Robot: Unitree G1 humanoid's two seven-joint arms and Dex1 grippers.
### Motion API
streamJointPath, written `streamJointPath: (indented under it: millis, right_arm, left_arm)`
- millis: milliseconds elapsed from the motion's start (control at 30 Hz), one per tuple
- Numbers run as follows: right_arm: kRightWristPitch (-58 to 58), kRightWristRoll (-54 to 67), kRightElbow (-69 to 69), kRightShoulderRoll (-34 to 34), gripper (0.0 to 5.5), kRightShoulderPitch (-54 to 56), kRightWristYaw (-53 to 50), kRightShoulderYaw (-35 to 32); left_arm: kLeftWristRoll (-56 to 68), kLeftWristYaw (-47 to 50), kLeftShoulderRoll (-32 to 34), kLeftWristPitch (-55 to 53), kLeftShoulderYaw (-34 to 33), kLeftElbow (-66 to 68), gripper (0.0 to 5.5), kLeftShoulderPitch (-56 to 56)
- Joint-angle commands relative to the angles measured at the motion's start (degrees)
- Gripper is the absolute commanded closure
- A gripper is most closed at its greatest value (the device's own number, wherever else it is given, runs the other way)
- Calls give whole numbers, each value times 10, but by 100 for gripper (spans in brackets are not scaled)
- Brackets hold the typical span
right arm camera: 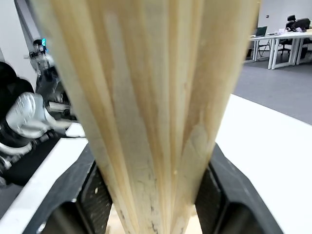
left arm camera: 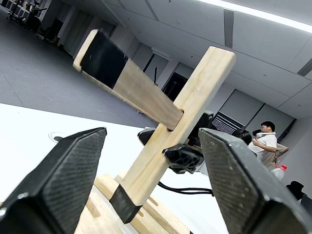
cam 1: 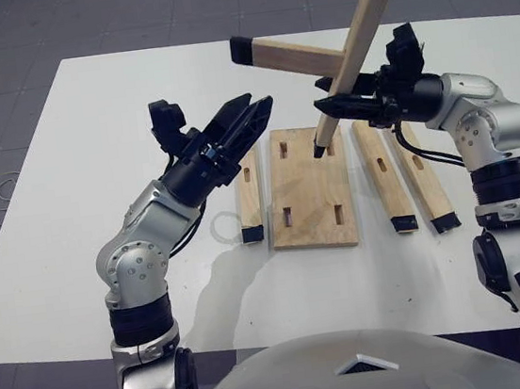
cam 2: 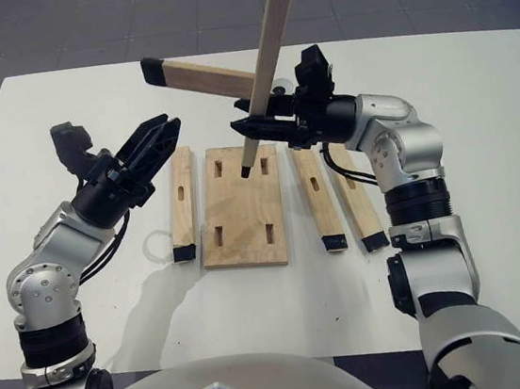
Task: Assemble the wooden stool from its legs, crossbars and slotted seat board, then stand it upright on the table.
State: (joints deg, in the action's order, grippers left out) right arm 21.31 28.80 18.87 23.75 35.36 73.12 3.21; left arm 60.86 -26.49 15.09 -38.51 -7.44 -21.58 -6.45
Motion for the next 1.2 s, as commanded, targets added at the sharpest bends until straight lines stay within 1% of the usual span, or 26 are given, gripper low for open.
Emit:
streamJointPath:
  millis: [33,167,267,533,833,1033,1200]
  right_arm:
    - [-77,-43,38,9,347,15,32,15]
    - [-142,-79,90,13,347,21,55,23]
    - [-210,-112,137,11,347,26,51,23]
    - [-334,-154,224,-15,347,48,45,26]
    - [-387,-175,294,-21,347,58,58,29]
    - [-396,-173,310,-40,347,69,50,24]
    - [-399,-182,317,-36,347,52,60,29]
  left_arm:
    - [-12,-5,10,-4,6,-4,200,2]
    - [-19,-8,11,-2,8,-2,200,6]
    - [-25,-9,6,-2,17,-7,200,15]
    - [-35,-14,2,1,24,0,200,19]
    - [-37,-17,4,-1,24,-3,200,28]
    - [-37,-20,6,-4,26,1,200,26]
    - [-36,-19,9,-7,25,0,200,25]
